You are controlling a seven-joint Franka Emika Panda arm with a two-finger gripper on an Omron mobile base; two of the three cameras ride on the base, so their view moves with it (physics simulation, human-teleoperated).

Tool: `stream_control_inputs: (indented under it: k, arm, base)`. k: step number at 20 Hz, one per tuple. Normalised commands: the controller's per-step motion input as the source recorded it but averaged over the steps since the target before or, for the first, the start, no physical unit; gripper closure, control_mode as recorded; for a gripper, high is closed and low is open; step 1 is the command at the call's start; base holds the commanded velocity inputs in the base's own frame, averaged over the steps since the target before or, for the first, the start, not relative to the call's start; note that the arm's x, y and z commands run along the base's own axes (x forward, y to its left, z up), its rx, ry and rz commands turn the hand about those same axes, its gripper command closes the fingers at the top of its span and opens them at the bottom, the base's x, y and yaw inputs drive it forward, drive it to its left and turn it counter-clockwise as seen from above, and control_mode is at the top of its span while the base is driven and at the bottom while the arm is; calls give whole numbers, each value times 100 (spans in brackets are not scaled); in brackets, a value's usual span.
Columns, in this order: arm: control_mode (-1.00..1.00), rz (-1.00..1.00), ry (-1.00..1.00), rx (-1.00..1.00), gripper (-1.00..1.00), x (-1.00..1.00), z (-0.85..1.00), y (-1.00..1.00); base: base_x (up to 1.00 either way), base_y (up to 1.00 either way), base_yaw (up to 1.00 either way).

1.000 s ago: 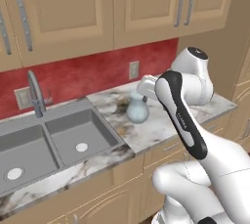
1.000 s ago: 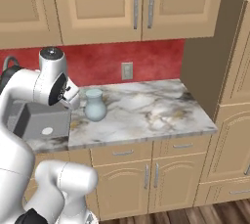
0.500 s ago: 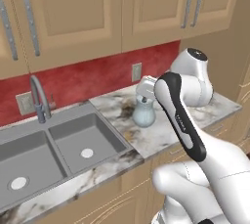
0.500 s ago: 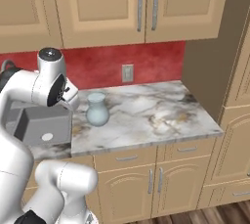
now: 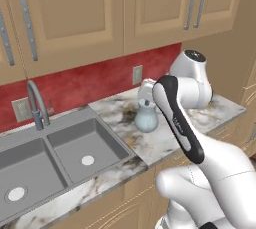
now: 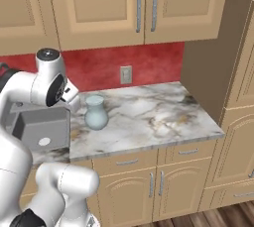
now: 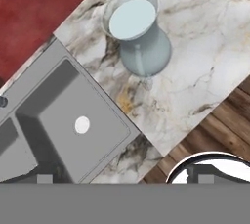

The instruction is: Place the pitcher and cup on the dining counter for serving.

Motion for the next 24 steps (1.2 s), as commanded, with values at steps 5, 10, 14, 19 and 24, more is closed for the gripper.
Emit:
stream_control_inputs:
  k: [5, 10, 14, 19, 24]
  arm:
    - [-100, -12, 12, -15, -100, 22, -41, -24]
    - [-100, -7, 14, -5, -100, 37, -36, -26]
    - [-100, -3, 16, 0, -100, 36, -41, -25]
    - [-100, 0, 7, 0, -100, 31, -29, -2]
    - [-100, 0, 1, 0, -100, 29, -25, 0]
  base:
    - [0, 0, 0]
    - [0, 0, 0]
    - [0, 0, 0]
    - [0, 0, 0]
    - [0, 0, 0]
